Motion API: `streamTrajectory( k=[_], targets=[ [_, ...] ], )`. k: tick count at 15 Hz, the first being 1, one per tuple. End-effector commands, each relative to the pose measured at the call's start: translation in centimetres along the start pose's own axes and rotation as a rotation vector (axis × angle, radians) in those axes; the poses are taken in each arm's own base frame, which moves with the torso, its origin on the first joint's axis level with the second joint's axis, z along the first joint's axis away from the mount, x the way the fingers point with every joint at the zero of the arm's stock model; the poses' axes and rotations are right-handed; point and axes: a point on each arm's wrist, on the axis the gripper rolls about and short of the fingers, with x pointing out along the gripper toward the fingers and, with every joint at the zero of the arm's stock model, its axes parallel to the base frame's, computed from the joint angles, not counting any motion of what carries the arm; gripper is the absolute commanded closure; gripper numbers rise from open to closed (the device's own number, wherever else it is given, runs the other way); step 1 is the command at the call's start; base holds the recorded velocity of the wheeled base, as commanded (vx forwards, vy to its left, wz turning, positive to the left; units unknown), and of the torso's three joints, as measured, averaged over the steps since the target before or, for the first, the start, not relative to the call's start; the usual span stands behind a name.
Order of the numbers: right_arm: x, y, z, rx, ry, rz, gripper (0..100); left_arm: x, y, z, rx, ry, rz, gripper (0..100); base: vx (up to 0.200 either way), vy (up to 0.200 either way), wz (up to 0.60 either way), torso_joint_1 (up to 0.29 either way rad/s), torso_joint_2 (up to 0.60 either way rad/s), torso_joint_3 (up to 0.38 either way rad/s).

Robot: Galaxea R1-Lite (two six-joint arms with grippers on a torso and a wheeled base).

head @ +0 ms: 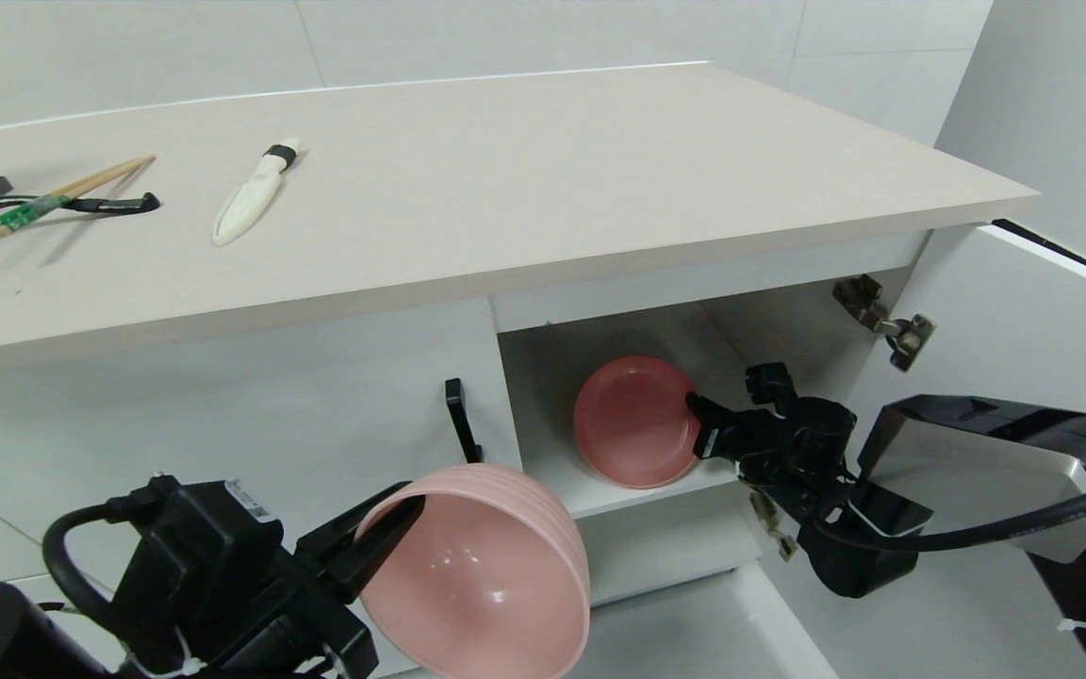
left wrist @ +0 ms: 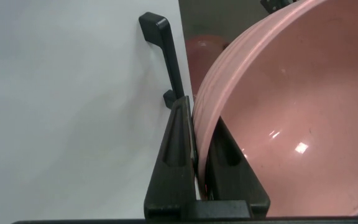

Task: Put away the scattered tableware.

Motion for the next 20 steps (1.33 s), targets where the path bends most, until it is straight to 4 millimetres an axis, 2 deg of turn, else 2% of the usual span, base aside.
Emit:
streamTrajectory(
  k=[1, 2, 5, 8, 11, 12, 13, 14, 16, 18, 20],
  targets=[
    [0.1, -0.1, -0.4, 0.0, 0.007, -0.002, 100, 0.0, 0.0, 0.0, 0.0, 0.0, 0.0, 100, 0.0, 0.0, 0.0, 0.0, 0.0, 0.0],
    [0.1, -0.1, -0.6, 0.001, 0.009, -0.008, 0, 0.0, 0.0, 0.0, 0.0, 0.0, 0.0, 100, 0.0, 0.0, 0.0, 0.0, 0.0, 0.0],
    [0.1, -0.2, -0.7, 0.0, 0.005, -0.011, 0, 0.1, 0.0, -0.1, 0.001, 0.003, 0.0, 100, 0.0, 0.0, 0.0, 0.0, 0.0, 0.0],
    [-0.1, 0.1, 0.7, -0.012, -0.035, 0.003, 0, 0.1, 0.0, -0.1, 0.001, 0.005, -0.001, 100, 0.0, 0.0, 0.0, 0.0, 0.0, 0.0],
    [-2.0, 0.9, 2.0, -0.072, -0.002, 0.006, 0, 0.2, -0.1, -0.3, 0.002, 0.015, -0.003, 100, 0.0, 0.0, 0.0, 0.0, 0.0, 0.0],
    [-4.0, 1.7, 2.9, -0.135, 0.033, 0.014, 0, 0.4, -0.2, -0.5, 0.007, 0.028, -0.007, 100, 0.0, 0.0, 0.0, 0.0, 0.0, 0.0],
    [-5.1, 2.1, 3.6, -0.157, 0.042, 0.018, 0, 0.5, -0.3, -0.7, 0.013, 0.037, -0.011, 100, 0.0, 0.0, 0.0, 0.0, 0.0, 0.0],
    [-7.0, 3.3, 5.2, -0.179, 0.047, 0.035, 0, 1.1, -0.4, -0.8, 0.038, 0.044, -0.014, 100, 0.0, 0.0, 0.0, 0.0, 0.0, 0.0],
    [-10.0, 4.4, 7.1, -0.18, 0.052, 0.052, 0, 2.2, -0.5, -0.4, 0.043, 0.021, -0.011, 100, 0.0, 0.0, 0.0, 0.0, 0.0, 0.0],
    [-11.5, 5.0, 8.5, -0.182, 0.035, 0.063, 0, 2.7, -0.6, 0.0, 0.043, -0.002, -0.01, 100, 0.0, 0.0, 0.0, 0.0, 0.0, 0.0],
    [-14.2, 5.5, 9.9, -0.182, 0.029, 0.068, 0, 2.9, -1.1, 0.4, 0.083, -0.023, -0.03, 100, 0.0, 0.0, 0.0, 0.0, 0.0, 0.0]
  ],
)
